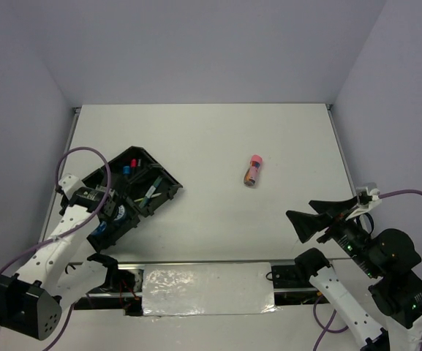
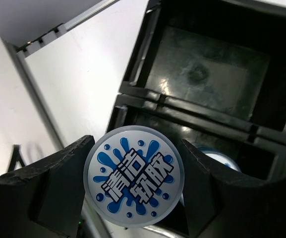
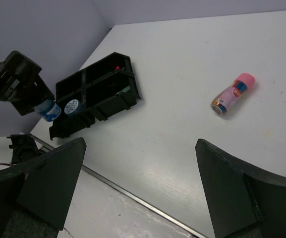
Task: Sort the stationery into containers
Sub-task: Place the stationery in the storage box.
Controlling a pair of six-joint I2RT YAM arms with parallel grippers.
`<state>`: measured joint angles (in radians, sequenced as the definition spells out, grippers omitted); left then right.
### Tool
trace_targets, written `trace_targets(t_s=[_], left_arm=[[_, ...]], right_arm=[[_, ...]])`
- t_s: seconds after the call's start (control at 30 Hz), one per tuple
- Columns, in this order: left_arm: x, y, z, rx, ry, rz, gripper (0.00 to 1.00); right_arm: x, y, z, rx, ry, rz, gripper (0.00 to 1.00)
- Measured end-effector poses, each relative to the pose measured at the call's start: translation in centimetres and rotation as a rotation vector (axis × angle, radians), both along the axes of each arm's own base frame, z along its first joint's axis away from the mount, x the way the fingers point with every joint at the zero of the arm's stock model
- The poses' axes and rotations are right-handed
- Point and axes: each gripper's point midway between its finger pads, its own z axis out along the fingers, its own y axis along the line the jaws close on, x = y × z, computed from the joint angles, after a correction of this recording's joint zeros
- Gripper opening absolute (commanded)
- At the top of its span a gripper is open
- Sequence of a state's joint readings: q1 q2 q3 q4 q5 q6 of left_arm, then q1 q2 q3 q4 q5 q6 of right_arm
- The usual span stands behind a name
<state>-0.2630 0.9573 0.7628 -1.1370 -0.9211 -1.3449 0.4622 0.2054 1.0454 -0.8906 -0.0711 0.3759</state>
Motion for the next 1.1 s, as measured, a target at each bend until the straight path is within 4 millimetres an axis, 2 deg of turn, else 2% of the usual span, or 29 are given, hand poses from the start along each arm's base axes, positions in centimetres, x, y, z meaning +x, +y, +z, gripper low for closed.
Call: trace_targets(t_s=[0.2,0.37,0.4,0.47,0.5,0.57,0.6,0.63,0.67,0.83,1.0,1.1], left_arm=[[1.4,-0.3,-0.5,-0.009,-0.058,-0.004,0.01],[1.5,-0.2,-1.5,-0.009,-0.064,-0.001,0.09],[1.6,-0.2,-1.5,-0.009,-0.07,0.001,0.16],[1.9,-0.2,-1.4,-0.011,-0.083,0.005,0.22],[2.0,-0.2,-1.4,-0.011,-0.088,0.006,0.33],[2.1,-0.1,-1.4,-0.009,-0.09,0.0,0.44],[2.2,-0.1,-1.5,-0.007,-0.09,-0.002,0.55],[2.2,-0.1,-1.6,-0.008,-0.095,-0.003,0.61],[2.2,0.0,-1.7,-0.009,-0.099,-0.005,0.73],[2.3,0.2,-2.3,-0.009,-0.1,-0.011,0.98],[2.9,0.1,-2.1,-0.01,-0.099,-0.042,0.99],[3.8,-0.3,-1.3,-0.014,-0.098,-0.099,0.99]], right_arm=[[-0.1,0.2,-0.2,-0.005,0.003,0.015,1.0],[0.0,0.4,-0.2,-0.009,0.004,0.023,1.0],[0.0,0.4,-0.2,-0.01,0.007,0.023,1.0],[0.3,0.6,-0.2,-0.013,0.012,0.024,1.0],[0.4,0.6,-0.2,-0.014,0.015,0.024,1.0],[0.7,0.9,-0.2,-0.018,0.022,0.029,1.0],[0.8,1.0,-0.3,-0.019,0.027,0.032,1.0],[0.9,1.1,-0.3,-0.022,0.031,0.037,1.0],[1.0,1.3,-0.3,-0.023,0.035,0.041,1.0],[1.3,1.5,-0.4,-0.028,0.043,0.047,1.0],[1.3,1.6,-0.3,-0.026,0.043,0.05,1.0],[1.6,1.7,-0.6,-0.026,0.047,0.049,1.0]])
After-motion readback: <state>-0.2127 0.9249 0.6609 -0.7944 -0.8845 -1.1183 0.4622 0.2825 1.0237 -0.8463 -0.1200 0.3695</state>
